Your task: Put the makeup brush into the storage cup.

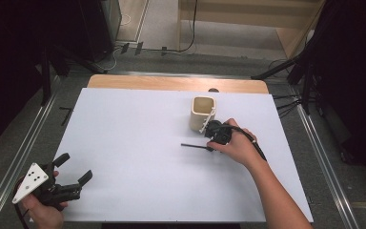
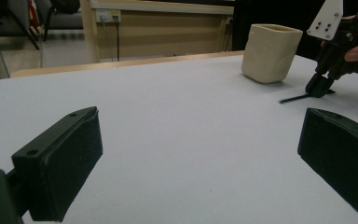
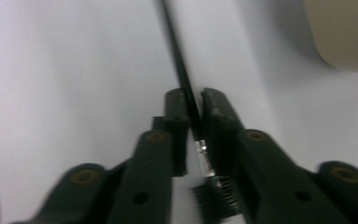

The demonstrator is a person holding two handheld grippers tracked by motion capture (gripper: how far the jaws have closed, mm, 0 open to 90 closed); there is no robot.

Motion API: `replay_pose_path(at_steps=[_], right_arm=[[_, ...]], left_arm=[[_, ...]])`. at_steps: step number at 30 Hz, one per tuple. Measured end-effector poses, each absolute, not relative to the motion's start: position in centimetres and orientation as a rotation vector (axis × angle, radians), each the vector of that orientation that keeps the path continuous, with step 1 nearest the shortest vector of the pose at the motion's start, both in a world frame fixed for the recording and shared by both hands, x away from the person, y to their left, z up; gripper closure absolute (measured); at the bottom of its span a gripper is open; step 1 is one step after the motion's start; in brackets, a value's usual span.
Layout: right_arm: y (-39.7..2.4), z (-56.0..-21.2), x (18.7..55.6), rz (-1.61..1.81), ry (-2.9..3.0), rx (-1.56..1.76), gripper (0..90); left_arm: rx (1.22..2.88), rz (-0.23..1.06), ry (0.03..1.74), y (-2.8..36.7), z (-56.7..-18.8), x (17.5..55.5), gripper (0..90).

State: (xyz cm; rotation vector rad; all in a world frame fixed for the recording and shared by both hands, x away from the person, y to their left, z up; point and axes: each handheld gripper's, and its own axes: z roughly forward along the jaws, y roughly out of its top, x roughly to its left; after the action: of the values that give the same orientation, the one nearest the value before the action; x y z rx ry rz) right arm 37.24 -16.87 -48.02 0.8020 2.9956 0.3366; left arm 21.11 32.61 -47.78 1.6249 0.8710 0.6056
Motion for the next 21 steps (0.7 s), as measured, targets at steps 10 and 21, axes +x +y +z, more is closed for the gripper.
replay_pose_path(at_steps=[10, 21], right_arm=[[-16.8, -47.8, 36.3, 0.356, 2.935, 0.834, 87.3], [-17.3, -46.2, 33.4, 0.528, 2.867, 0.823, 87.4]], left_arm=[[1.657, 0.566, 0.861, 31.3, -48.1, 21.2, 0.5], [1.721, 0.46, 0.821, 26.8, -48.1, 22.1, 0.5]])
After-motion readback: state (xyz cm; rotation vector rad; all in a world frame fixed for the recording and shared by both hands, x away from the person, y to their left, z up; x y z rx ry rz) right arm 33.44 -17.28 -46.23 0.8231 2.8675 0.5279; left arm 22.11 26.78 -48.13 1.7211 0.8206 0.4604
